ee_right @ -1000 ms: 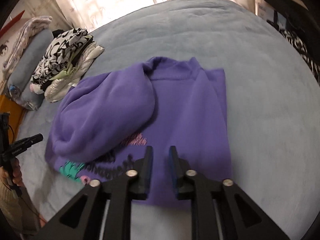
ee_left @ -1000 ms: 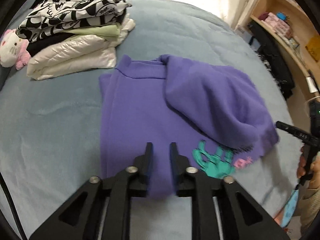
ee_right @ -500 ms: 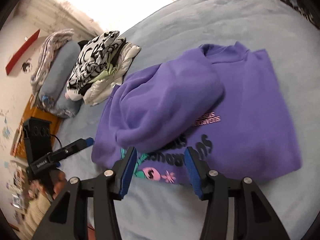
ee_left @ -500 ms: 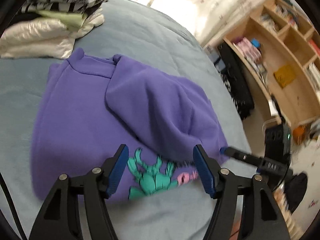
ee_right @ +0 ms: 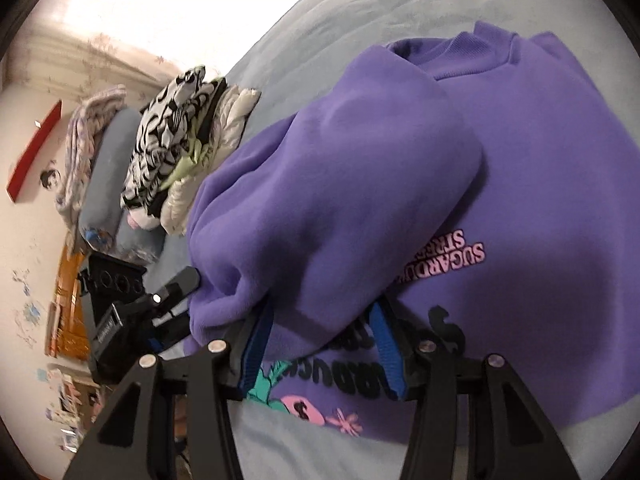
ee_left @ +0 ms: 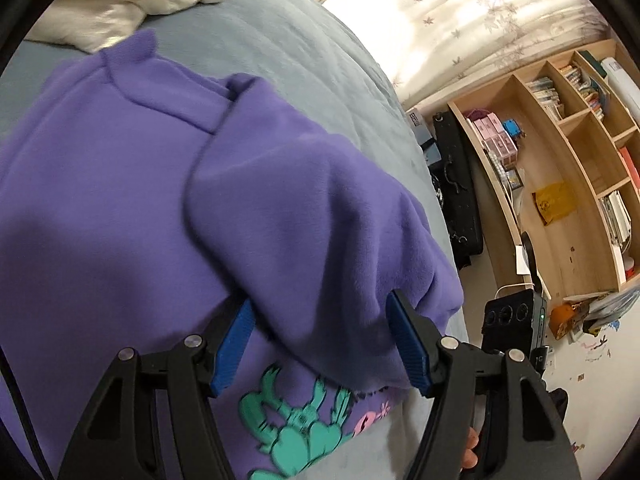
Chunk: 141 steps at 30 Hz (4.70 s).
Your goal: Fold large clothes
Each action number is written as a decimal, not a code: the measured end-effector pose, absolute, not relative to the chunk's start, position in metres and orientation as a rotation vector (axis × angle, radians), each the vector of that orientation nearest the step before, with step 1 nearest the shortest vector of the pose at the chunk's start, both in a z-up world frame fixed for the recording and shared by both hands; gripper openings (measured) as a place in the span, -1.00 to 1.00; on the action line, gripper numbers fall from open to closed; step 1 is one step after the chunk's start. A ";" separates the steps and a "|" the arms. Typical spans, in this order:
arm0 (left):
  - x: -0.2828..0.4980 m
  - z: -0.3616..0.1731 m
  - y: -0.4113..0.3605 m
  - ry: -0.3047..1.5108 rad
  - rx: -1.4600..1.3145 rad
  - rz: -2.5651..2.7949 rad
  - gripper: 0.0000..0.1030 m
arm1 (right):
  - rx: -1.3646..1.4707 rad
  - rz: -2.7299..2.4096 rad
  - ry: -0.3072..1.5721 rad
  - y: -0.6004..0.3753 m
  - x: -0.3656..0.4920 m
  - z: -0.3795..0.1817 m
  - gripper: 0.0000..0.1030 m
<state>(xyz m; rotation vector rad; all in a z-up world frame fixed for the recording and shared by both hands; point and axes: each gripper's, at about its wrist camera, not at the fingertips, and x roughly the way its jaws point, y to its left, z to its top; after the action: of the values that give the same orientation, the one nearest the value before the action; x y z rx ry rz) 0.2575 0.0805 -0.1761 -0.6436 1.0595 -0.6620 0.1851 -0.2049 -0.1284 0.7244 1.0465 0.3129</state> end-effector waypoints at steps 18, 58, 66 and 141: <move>0.246 -0.189 0.099 0.985 -0.878 -0.718 0.00 | 0.751 0.316 0.934 -0.217 0.169 -0.107 -0.79; 0.211 -0.152 0.037 1.172 -0.199 -0.271 -0.51 | 0.301 0.074 1.060 -0.181 0.134 -0.109 -0.63; 0.209 -0.096 0.017 0.968 -0.131 -0.329 -0.51 | 0.225 0.136 0.828 -0.181 0.125 -0.048 -0.63; 0.096 -0.175 0.113 1.019 -0.553 -0.307 0.66 | 0.149 0.117 0.810 -0.113 0.071 -0.061 -0.44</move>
<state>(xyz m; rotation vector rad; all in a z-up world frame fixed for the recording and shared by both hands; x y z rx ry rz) 0.0960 0.1135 -0.1750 -0.5531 1.0194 -0.3071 0.0711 -0.1130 -0.0607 0.1486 0.8100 0.1170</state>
